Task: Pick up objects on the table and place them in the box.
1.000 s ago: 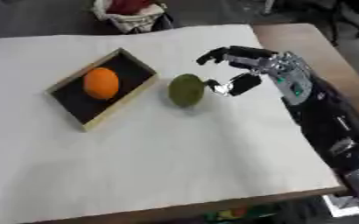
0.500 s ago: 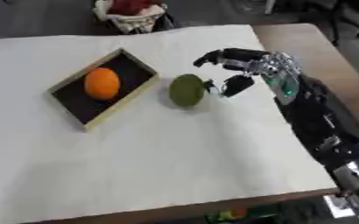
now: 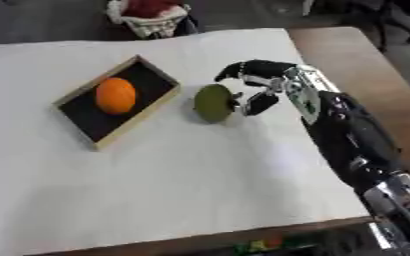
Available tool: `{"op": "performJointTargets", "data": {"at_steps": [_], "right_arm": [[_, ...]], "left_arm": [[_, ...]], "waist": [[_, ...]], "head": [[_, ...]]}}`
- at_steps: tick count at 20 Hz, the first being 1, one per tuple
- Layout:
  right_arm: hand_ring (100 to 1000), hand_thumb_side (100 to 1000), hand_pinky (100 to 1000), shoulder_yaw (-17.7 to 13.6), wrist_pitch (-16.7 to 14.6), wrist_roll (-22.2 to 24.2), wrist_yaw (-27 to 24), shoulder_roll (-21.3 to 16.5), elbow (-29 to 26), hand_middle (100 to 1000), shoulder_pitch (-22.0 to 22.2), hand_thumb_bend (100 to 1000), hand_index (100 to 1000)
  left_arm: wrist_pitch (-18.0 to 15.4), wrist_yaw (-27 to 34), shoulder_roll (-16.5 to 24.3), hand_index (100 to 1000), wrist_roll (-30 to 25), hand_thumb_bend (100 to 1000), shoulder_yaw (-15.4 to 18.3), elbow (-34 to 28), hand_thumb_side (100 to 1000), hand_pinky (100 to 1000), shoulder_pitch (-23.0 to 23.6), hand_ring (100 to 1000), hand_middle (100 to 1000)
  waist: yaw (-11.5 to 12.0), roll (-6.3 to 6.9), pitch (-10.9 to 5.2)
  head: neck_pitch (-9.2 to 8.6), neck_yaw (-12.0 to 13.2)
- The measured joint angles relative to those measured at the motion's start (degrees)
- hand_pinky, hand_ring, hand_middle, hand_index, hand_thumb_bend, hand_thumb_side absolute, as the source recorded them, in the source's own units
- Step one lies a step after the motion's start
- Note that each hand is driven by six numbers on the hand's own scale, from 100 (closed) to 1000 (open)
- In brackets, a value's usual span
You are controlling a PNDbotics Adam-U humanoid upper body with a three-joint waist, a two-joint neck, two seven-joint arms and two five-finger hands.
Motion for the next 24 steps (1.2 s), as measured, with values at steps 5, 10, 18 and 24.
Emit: {"op": "performJointTargets", "data": {"at_steps": [5, 10, 18, 24], "right_arm": [[953, 277, 890, 0.0, -1.1, -1.0, -0.8, 0.4, 0.3, 867, -0.1, 100, 769], [944, 257, 889, 0.8, -2.4, -1.2, -5.1, 0.4, -1.8, 843, -0.1, 100, 594], [905, 215, 871, 1.2, -2.4, -4.6, -9.9, 0.4, -3.9, 773, -0.2, 100, 383], [891, 203, 866, 1.3, -2.0, -8.9, -12.2, 0.4, -4.7, 748, -0.7, 100, 329]], "left_arm": [[0.0, 0.0, 0.0, 822, 0.0, 100, 0.0, 0.1, 752, 528, 0.0, 575, 549], [-0.1, 0.0, 0.0, 822, -0.1, 100, 0.0, 0.3, 752, 529, 0.0, 575, 549], [-0.1, 0.0, 0.0, 822, -0.1, 100, 0.0, 0.3, 753, 528, 0.0, 576, 549], [-0.1, 0.0, 0.0, 821, -0.2, 100, 0.0, 0.3, 753, 528, 0.0, 576, 549]], "waist": [[0.0, 0.03, 0.0], [0.0, 0.03, 0.0], [0.0, -0.09, 0.0], [0.1, -0.13, 0.0]], "head": [[0.0, -0.1], [0.02, -0.2], [0.41, -0.2], [0.43, -0.4]]}}
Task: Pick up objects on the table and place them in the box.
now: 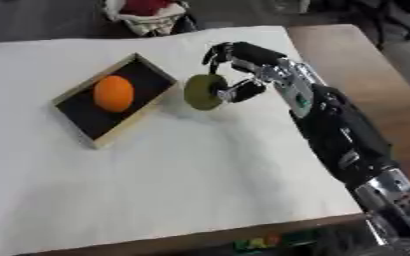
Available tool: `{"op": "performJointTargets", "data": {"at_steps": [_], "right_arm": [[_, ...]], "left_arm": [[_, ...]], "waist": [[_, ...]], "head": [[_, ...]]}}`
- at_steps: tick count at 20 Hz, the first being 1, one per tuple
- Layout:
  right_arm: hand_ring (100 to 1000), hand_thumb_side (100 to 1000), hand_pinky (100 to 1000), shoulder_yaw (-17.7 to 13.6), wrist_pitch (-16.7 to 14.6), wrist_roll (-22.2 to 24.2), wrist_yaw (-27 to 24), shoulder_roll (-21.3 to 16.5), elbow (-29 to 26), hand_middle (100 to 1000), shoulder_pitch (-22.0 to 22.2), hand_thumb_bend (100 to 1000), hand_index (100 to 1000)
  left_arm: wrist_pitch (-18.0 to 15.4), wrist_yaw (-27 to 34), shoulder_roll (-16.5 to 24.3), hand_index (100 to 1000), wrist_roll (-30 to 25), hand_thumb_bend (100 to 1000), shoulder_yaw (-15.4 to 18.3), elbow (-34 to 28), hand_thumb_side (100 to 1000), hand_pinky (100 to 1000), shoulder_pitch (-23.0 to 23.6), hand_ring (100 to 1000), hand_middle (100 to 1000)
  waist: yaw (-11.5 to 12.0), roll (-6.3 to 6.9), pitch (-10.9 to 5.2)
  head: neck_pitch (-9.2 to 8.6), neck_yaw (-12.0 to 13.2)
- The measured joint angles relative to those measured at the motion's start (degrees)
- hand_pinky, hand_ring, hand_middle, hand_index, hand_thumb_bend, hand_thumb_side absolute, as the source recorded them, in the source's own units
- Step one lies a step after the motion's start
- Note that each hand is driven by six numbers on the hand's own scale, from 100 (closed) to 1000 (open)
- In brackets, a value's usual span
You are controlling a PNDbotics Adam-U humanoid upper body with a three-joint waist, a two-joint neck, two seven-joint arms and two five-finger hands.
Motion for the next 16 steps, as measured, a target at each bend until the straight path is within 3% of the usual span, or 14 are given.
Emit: {"op": "performJointTargets", "data": {"at_steps": [10, 16], "right_arm": [[892, 204, 872, -0.6, 0.8, -1.8, -0.9, 1.7, 1.2, 759, -5.9, 100, 373], [895, 216, 875, -1.9, 1.3, -1.3, 4.3, 4.6, 6.0, 772, -10.0, 100, 426]], "left_arm": [[0.0, 0.0, 0.0, 822, -0.2, 100, -0.4, 0.0, 752, 528, -0.1, 577, 550], [-0.1, 0.3, 0.0, 821, -0.6, 100, -0.8, 0.0, 751, 528, -0.6, 577, 549]], "waist": [[1.7, -0.33, 0.01], [4.4, -0.53, 0.64]], "head": [[0.01, -0.8], [-0.08, -2.0]]}}
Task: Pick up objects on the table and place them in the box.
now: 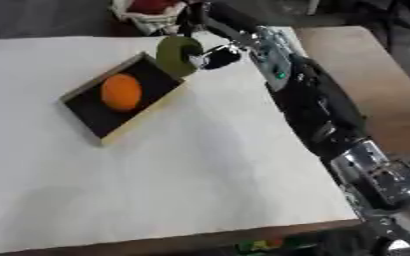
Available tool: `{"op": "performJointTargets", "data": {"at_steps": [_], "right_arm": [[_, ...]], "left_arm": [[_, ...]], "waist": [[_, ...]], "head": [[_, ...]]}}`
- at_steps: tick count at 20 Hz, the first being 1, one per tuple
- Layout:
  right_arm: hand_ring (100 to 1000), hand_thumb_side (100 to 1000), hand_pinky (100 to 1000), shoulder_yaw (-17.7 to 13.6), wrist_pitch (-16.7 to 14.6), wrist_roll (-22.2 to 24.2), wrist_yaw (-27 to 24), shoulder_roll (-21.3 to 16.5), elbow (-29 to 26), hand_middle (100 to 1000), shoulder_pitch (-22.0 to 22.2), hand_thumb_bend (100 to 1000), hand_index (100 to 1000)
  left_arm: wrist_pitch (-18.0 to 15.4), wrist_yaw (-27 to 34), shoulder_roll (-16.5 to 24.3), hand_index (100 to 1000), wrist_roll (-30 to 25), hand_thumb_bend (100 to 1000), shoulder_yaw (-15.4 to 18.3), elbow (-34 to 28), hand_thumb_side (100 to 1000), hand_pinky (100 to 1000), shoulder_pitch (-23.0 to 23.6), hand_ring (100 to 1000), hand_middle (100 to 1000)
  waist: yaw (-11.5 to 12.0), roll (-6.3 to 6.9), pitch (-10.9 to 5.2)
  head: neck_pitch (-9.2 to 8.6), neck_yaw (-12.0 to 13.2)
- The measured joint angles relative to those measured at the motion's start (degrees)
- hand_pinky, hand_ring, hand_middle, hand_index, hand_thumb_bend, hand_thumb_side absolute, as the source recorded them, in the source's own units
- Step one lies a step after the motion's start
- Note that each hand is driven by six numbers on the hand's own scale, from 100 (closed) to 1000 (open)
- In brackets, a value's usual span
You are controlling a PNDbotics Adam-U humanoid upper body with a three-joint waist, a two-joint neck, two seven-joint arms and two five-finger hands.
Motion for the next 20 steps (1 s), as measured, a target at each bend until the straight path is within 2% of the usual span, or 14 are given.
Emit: {"op": "performJointTargets", "data": {"at_steps": [2, 6, 9, 11, 13, 17, 20], "right_arm": [[895, 220, 875, -0.6, 0.3, -0.3, 2.5, 1.0, 1.9, 776, -0.5, 100, 447], [902, 233, 880, -1.9, 0.9, -1.9, 8.1, 2.7, 5.2, 789, -1.0, 100, 552], [909, 249, 884, -2.5, 1.1, -3.2, 12.0, 3.6, 6.9, 805, -1.0, 100, 728], [910, 256, 886, -2.6, 1.0, -4.0, 14.1, 3.8, 7.4, 812, -1.1, 100, 773], [917, 277, 894, -2.6, 0.7, -4.5, 16.0, 3.9, 7.6, 831, -1.1, 100, 867], [919, 277, 898, -2.6, 0.1, -4.9, 19.4, 3.9, 7.7, 840, -1.3, 100, 895], [920, 260, 898, -2.6, -0.4, -5.4, 20.1, 3.8, 7.0, 838, -1.5, 100, 894]], "left_arm": [[0.0, 0.1, 0.0, 821, 0.0, 100, -0.2, 0.0, 750, 528, -0.2, 577, 549], [-0.1, 0.1, 0.0, 821, -0.2, 100, -0.2, 0.0, 750, 528, -0.4, 577, 549], [-0.2, 0.1, 0.0, 821, -0.2, 100, -0.2, 0.0, 750, 528, -0.5, 577, 548], [-0.2, 0.1, 0.0, 821, -0.2, 100, -0.3, 0.0, 750, 528, -0.5, 577, 548], [-0.2, 0.1, 0.0, 821, -0.2, 100, -0.3, 0.0, 750, 528, -0.5, 578, 548], [-0.2, 0.1, 0.0, 822, -0.2, 100, -0.4, 0.0, 749, 528, -0.6, 578, 548], [-0.2, 0.1, 0.0, 821, -0.2, 100, -0.4, 0.0, 749, 528, -0.6, 579, 548]], "waist": [[0.7, -0.14, 0.22], [1.6, -0.16, 0.44], [1.8, -0.16, 0.56], [1.8, -0.17, 0.57], [1.8, -0.17, 0.57], [1.4, -0.17, 0.56], [1.0, -0.14, 0.49]], "head": [[-0.12, -0.3], [-0.43, -1.0], [-0.46, -1.3], [-0.48, -1.3], [-0.49, -1.3], [-0.52, -1.3], [-0.63, -1.2]]}}
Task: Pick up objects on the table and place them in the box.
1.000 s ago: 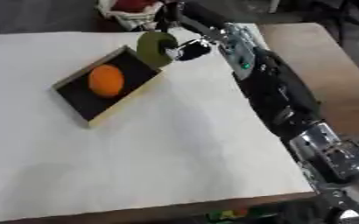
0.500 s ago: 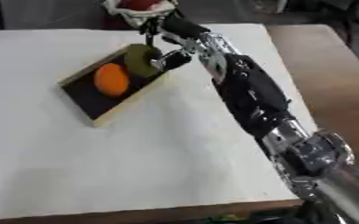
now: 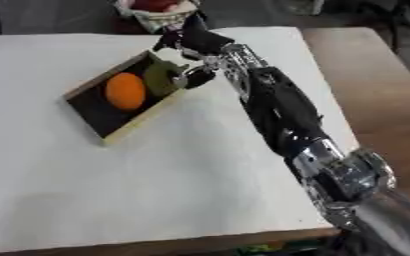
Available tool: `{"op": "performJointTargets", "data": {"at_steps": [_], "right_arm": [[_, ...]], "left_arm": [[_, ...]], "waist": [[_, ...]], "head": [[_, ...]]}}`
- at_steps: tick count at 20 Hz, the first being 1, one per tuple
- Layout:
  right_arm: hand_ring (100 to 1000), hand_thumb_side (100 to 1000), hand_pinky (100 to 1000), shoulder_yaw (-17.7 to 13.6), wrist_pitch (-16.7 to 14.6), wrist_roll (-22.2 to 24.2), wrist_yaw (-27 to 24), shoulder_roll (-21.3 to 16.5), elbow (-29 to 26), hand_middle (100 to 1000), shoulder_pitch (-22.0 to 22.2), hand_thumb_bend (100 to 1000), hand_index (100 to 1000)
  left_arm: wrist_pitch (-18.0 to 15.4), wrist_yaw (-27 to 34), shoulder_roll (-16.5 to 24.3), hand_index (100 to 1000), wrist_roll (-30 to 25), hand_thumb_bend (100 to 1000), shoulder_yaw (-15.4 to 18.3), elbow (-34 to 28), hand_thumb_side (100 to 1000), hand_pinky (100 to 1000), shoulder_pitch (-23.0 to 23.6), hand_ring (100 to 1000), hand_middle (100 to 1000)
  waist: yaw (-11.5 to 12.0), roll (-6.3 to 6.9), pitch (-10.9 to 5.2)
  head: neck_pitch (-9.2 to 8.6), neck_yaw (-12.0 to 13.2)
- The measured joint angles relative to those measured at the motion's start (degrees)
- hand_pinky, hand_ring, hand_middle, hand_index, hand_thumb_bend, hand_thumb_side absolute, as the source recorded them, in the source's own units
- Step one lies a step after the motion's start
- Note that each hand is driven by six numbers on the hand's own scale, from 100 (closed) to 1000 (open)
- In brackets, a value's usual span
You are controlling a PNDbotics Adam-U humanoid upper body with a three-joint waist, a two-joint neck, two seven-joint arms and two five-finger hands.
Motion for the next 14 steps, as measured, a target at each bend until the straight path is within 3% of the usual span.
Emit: {"op": "performJointTargets", "data": {"at_steps": [3, 6, 10, 14], "right_arm": [[925, 224, 899, 0.0, -0.7, -0.4, -1.4, -0.6, -1.8, 834, 0.0, 100, 886], [930, 201, 899, 0.1, -1.5, 0.1, -6.6, -1.7, -5.0, 828, 0.0, 100, 879], [931, 203, 897, 0.9, -1.8, 2.4, -18.4, -4.1, -12.2, 824, 1.0, 100, 871], [928, 251, 892, 1.6, 0.4, 6.0, -32.2, -7.6, -23.7, 813, 5.7, 100, 860]], "left_arm": [[0.0, 0.0, 0.0, 821, 0.0, 100, 0.0, 0.0, 750, 528, 0.0, 579, 547], [0.1, 0.0, 0.0, 821, 0.1, 100, 0.0, 0.0, 750, 528, 0.2, 579, 547], [0.2, 0.0, 0.0, 820, 0.3, 100, 0.2, 0.0, 752, 528, 0.7, 580, 546], [0.4, -0.1, 0.0, 820, 0.7, 100, 0.5, 0.0, 751, 528, 0.9, 580, 547]], "waist": [[-0.5, 0.03, -0.18], [-1.2, 0.12, -0.43], [-2.7, 0.13, -0.83], [-4.3, 0.04, -1.15]], "head": [[-0.01, 0.1], [-0.01, 0.6], [0.22, 1.6], [0.34, 3.1]]}}
